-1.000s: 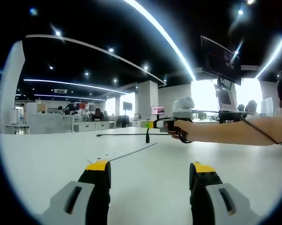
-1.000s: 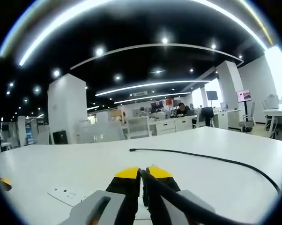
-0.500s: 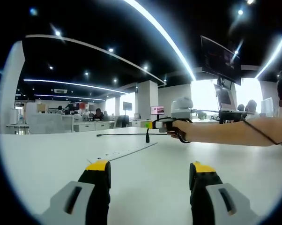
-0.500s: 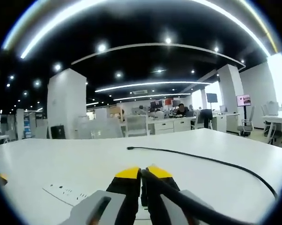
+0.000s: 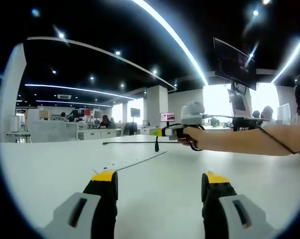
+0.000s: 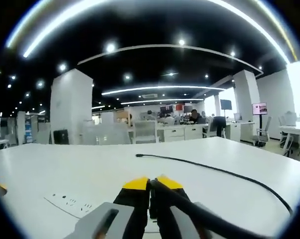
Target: Locate the USB plug end of the data cable currently connected to the USB port on the desk. Grip the plug, withdraw it from the port, and place it onto the desktop.
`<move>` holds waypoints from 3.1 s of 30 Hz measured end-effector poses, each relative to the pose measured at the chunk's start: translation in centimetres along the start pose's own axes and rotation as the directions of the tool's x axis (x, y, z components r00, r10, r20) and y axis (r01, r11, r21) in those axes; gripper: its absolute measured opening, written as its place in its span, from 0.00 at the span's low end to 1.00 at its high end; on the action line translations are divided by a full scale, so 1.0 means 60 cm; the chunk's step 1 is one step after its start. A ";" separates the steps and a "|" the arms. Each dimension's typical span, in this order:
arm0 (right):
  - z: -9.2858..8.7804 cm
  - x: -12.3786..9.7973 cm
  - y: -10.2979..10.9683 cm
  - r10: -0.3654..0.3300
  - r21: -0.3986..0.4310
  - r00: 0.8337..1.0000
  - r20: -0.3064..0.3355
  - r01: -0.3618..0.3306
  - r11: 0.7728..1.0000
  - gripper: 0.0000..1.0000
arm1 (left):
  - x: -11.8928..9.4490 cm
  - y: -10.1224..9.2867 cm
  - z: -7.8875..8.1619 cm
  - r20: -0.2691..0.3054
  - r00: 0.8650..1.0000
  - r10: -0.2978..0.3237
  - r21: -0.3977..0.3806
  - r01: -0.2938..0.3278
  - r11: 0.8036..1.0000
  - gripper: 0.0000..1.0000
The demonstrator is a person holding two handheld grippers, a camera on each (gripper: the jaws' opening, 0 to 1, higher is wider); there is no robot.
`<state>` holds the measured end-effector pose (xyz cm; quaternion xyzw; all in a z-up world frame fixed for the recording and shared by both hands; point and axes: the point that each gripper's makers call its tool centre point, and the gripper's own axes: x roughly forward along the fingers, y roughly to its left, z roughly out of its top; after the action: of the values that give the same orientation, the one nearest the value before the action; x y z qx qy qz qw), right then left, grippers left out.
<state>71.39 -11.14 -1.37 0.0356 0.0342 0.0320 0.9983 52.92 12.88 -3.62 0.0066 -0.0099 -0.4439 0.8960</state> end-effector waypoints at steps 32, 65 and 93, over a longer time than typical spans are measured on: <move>-0.002 -0.016 0.027 0.014 0.014 1.000 -0.028 -0.014 1.000 0.06 | 0.002 -0.001 0.003 -0.004 1.000 0.000 0.003 0.000 1.000 0.68; 0.007 -0.003 0.023 0.021 -0.104 0.999 -0.046 -0.025 0.994 0.06 | 0.006 -0.002 0.003 -0.005 1.000 0.000 0.006 0.000 1.000 0.68; 0.006 -0.012 0.003 0.039 0.108 0.999 -0.021 -0.037 0.993 0.06 | 0.005 -0.001 0.004 -0.007 1.000 0.001 0.009 -0.001 1.000 0.68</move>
<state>70.69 -11.03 -0.92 0.0895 0.0470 0.0495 0.9936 53.04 12.63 -3.39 0.0124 -0.0087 -0.4436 0.8961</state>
